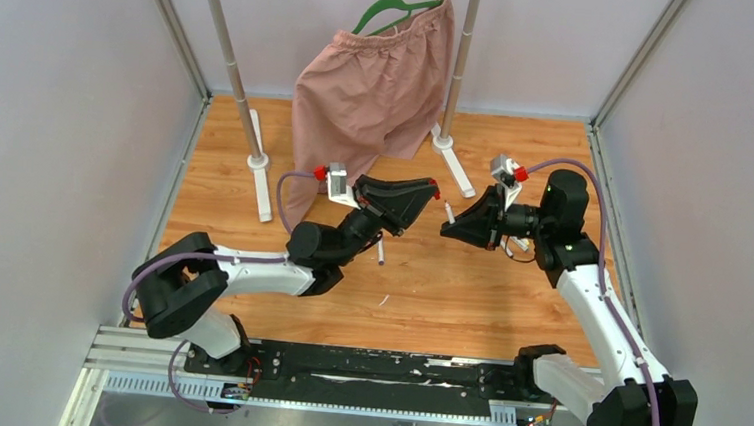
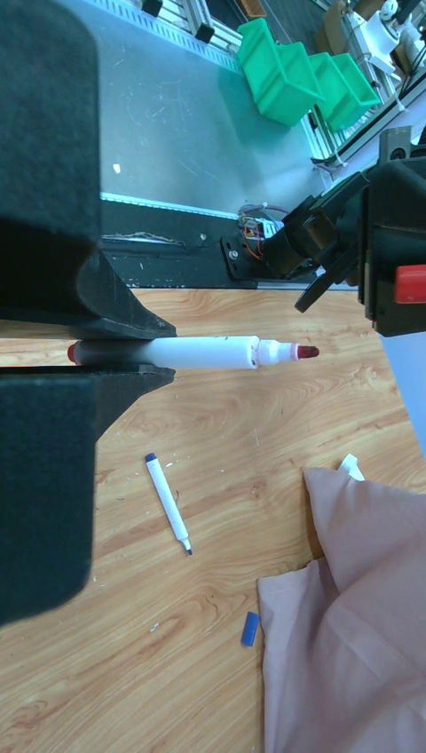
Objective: Insert the pens into the pen caps
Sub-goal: Insert the pen cap onto the pen.
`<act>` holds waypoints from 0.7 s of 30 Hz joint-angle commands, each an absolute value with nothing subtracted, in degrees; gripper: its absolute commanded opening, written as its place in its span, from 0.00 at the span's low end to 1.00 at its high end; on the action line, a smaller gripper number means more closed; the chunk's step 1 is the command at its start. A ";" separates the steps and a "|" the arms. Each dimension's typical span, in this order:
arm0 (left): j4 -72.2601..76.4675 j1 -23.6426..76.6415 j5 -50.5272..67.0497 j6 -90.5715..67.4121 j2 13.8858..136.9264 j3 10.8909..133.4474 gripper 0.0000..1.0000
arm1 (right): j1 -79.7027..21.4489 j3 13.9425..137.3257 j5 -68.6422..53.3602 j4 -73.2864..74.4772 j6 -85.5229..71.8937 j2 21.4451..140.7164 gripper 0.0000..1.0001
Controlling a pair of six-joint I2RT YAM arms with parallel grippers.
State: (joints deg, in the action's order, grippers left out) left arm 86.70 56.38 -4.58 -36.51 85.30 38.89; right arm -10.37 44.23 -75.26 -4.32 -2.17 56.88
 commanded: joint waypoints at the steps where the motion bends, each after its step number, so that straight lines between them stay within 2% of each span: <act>1: 89.56 57.26 -5.54 -37.01 86.36 39.98 0.00 | -11.38 44.10 -75.13 -5.48 -3.08 56.34 0.00; 21: 89.56 57.38 -5.36 -38.42 88.24 40.28 0.00 | -12.13 44.36 -77.49 -5.93 -2.99 55.81 0.00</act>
